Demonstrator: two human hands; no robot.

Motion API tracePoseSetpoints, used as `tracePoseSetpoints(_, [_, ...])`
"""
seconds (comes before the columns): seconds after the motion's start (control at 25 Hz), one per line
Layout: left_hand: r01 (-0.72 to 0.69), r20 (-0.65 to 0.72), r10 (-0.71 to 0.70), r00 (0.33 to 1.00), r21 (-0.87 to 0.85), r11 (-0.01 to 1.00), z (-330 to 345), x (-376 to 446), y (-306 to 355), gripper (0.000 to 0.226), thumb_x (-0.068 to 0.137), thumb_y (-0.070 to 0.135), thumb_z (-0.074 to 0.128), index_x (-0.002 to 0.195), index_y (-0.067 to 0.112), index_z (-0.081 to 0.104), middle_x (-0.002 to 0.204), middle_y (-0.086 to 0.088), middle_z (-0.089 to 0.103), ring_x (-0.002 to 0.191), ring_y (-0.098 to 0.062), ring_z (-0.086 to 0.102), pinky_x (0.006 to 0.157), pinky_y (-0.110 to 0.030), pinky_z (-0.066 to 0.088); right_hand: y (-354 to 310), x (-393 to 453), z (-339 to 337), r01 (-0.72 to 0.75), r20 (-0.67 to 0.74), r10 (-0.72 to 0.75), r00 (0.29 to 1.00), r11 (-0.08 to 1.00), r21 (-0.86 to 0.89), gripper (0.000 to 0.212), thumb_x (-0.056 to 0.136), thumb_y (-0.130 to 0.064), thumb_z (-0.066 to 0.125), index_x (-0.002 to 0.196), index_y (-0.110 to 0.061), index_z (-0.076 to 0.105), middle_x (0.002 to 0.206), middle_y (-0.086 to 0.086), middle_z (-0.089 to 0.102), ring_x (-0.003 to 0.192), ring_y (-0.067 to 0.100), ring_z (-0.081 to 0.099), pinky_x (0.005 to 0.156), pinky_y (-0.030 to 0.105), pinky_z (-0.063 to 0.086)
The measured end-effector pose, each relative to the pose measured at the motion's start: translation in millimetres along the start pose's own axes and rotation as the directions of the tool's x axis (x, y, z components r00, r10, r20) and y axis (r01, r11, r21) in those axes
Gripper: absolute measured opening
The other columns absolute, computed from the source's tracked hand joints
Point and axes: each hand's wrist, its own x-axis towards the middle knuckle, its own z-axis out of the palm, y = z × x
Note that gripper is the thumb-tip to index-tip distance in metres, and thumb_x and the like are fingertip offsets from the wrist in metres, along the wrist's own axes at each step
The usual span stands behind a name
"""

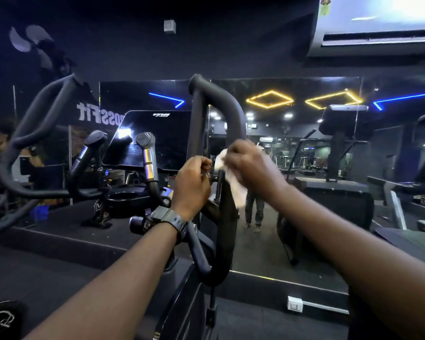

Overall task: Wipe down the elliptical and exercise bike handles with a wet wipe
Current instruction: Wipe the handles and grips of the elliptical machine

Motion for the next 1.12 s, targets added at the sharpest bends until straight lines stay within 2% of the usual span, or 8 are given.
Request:
tracePoseSetpoints(0.16, [-0.051, 0.025, 0.050, 0.998, 0.036, 0.998, 1, -3, -6, 0.037, 0.082, -0.010, 0.051, 0.111, 0.009, 0.062, 0.105, -0.003, 0.062, 0.094, -0.012, 0.057, 0.085, -0.020, 0.047, -21, -36, 6, 0.342, 0.290, -0.335, 0.896, 0.939, 0.027, 0.013, 0.088, -0.009, 0.065, 0.098, -0.004, 0.072, 0.094, 0.010, 0.061, 0.084, 0.023, 0.056, 0.057, 0.031, 0.055])
tracePoseSetpoints(0.28, [-0.068, 0.034, 0.067, 0.997, 0.032, 0.997, 2, -4, -4, 0.039, 0.082, -0.007, 0.049, 0.115, 0.010, 0.061, 0.109, -0.004, 0.062, 0.097, -0.016, 0.058, 0.087, -0.029, 0.049, 7, 20, -14, 0.085, 0.073, -0.079, 0.994, 0.993, -0.086, 0.016, 0.087, -0.005, 0.066, 0.102, -0.005, 0.073, 0.101, 0.012, 0.062, 0.090, 0.025, 0.058, 0.069, 0.038, 0.058])
tracePoseSetpoints(0.36, [-0.047, 0.046, 0.046, 0.998, 0.026, 0.999, 3, -3, -2, 0.039, 0.085, -0.004, 0.047, 0.119, 0.012, 0.059, 0.113, -0.003, 0.061, 0.102, -0.018, 0.059, 0.088, -0.035, 0.051, -7, -4, -5, 0.054, 0.127, -0.045, 0.991, 0.996, -0.067, 0.015, 0.088, -0.009, 0.065, 0.100, -0.003, 0.072, 0.101, 0.011, 0.061, 0.089, 0.023, 0.055, 0.068, 0.035, 0.058])
tracePoseSetpoints(0.52, [-0.056, 0.106, 0.051, 0.993, 0.044, 0.997, -1, -5, -6, 0.046, 0.085, -0.007, 0.044, 0.124, 0.014, 0.056, 0.119, -0.003, 0.060, 0.107, -0.022, 0.060, 0.089, -0.044, 0.052, -32, -42, -3, 0.423, 0.405, -0.380, 0.832, 0.906, -0.020, 0.016, 0.088, -0.013, 0.060, 0.096, -0.004, 0.070, 0.094, 0.008, 0.061, 0.084, 0.021, 0.056, 0.059, 0.030, 0.055])
tracePoseSetpoints(0.72, [-0.063, 0.159, 0.053, 0.986, 0.057, 0.996, -3, -6, -2, 0.050, 0.086, -0.004, 0.051, 0.133, 0.014, 0.050, 0.128, -0.006, 0.058, 0.116, -0.026, 0.057, 0.095, -0.045, 0.050, -13, 2, -7, 0.082, 0.218, -0.045, 0.975, 0.983, -0.165, 0.019, 0.093, -0.012, 0.057, 0.108, -0.005, 0.067, 0.109, 0.012, 0.057, 0.097, 0.028, 0.053, 0.075, 0.040, 0.055])
tracePoseSetpoints(0.84, [-0.044, 0.164, 0.038, 0.986, 0.032, 0.999, -4, -7, 0, 0.054, 0.085, -0.006, 0.053, 0.137, 0.008, 0.048, 0.134, -0.010, 0.056, 0.123, -0.026, 0.054, 0.104, -0.038, 0.044, -41, -37, 2, 0.419, 0.473, -0.349, 0.809, 0.907, -0.048, 0.017, 0.091, -0.009, 0.059, 0.102, -0.002, 0.069, 0.096, 0.013, 0.060, 0.088, 0.028, 0.053, 0.064, 0.041, 0.057])
tracePoseSetpoints(1.0, [-0.067, 0.181, 0.070, 0.981, -0.023, 0.997, 0, -9, 7, 0.050, 0.086, -0.004, 0.053, 0.134, 0.010, 0.050, 0.126, -0.009, 0.059, 0.116, -0.025, 0.057, 0.099, -0.039, 0.047, 4, 28, -34, 0.131, 0.141, -0.099, 0.985, 0.962, -0.240, 0.023, 0.088, -0.011, 0.055, 0.102, -0.004, 0.071, 0.101, 0.014, 0.062, 0.092, 0.031, 0.057, 0.069, 0.044, 0.057])
tracePoseSetpoints(1.12, [-0.001, 0.202, 0.013, 0.979, -0.061, 0.998, 3, -15, 11, 0.047, 0.089, 0.002, 0.055, 0.134, 0.012, 0.050, 0.123, -0.008, 0.064, 0.113, -0.024, 0.060, 0.097, -0.040, 0.049, -26, -39, -11, 0.144, 0.161, -0.124, 0.979, 0.982, -0.119, 0.030, 0.095, -0.016, 0.044, 0.110, -0.006, 0.069, 0.100, 0.012, 0.059, 0.087, 0.027, 0.056, 0.064, 0.040, 0.056])
